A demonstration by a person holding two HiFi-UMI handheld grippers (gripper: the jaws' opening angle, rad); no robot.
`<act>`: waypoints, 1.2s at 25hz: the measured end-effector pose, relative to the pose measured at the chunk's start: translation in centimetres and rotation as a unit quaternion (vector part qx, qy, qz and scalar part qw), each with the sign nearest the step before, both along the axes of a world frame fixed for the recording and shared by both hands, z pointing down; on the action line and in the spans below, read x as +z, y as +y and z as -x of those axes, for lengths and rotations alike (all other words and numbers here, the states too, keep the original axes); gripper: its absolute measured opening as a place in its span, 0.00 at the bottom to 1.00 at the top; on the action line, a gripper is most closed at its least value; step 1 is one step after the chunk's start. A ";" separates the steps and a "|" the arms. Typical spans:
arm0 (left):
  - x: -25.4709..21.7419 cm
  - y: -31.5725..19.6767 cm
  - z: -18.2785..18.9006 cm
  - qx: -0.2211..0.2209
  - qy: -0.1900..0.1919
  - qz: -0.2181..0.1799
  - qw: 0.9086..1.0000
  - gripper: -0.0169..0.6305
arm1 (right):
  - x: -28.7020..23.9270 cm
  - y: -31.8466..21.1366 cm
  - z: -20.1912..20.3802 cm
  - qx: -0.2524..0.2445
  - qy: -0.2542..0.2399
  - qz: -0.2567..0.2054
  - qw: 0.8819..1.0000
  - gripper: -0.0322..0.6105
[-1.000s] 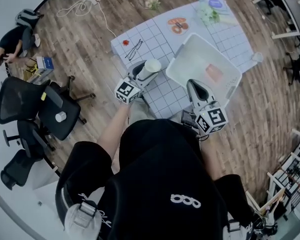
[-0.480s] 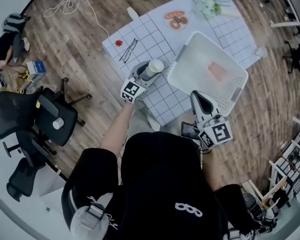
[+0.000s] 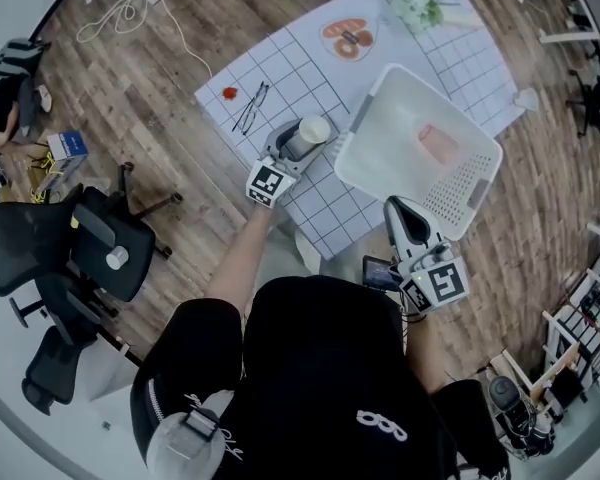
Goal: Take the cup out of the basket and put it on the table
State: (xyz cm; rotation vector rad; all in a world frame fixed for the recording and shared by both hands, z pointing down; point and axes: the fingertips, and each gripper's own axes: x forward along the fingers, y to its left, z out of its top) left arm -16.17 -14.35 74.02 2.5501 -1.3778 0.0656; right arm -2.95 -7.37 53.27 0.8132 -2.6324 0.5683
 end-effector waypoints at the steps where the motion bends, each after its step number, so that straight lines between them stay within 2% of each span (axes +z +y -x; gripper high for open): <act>1: 0.2 0.1 0.0 0.001 -0.002 0.001 1.000 0.44 | 0.0 0.0 0.0 0.001 0.000 0.001 1.000 0.09; 6: 0.8 0.9 0.0 0.005 -0.010 0.006 1.000 0.45 | 0.4 0.3 0.0 0.002 0.001 0.006 1.000 0.09; 11: 1.8 1.9 -0.1 0.014 -0.039 0.030 0.999 0.45 | 0.6 0.4 0.2 0.002 -0.001 0.009 1.000 0.09; 30: 3.0 5.4 1.0 0.017 -0.065 0.072 0.995 0.46 | -0.1 -0.2 0.7 0.007 -0.013 0.002 1.000 0.09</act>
